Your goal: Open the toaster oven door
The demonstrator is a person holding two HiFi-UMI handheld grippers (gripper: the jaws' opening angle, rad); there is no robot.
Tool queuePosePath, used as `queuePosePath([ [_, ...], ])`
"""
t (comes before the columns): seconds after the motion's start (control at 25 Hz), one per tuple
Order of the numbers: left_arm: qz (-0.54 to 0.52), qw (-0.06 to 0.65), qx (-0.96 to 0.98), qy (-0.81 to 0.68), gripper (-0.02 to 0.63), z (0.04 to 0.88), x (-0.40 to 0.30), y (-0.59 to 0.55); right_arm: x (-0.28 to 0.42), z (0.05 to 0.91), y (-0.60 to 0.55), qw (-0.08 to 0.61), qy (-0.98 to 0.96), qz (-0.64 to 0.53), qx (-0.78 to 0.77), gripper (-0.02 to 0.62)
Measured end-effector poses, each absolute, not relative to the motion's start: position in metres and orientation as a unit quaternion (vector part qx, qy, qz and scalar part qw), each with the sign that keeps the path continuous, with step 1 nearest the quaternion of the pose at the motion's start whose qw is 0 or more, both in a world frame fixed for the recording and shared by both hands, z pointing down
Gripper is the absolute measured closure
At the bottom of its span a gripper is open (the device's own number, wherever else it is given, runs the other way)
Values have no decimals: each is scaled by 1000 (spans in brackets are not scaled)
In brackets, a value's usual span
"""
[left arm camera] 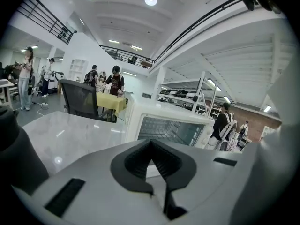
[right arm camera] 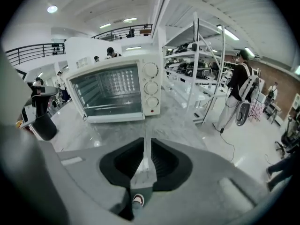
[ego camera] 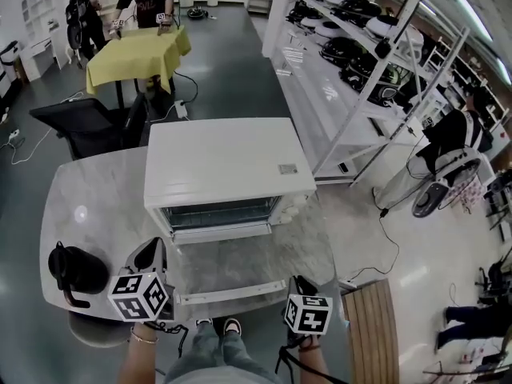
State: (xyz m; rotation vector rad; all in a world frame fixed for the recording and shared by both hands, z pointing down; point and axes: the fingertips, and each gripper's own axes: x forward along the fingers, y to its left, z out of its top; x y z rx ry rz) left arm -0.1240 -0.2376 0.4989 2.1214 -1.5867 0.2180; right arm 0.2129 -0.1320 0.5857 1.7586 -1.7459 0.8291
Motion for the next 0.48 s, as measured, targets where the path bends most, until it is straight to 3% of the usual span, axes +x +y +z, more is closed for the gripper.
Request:
queuePosePath([
  [0.48, 25, 157, 771, -616, 601, 403, -162, -252, 215, 450, -200, 178, -687, 169, 684, 589],
])
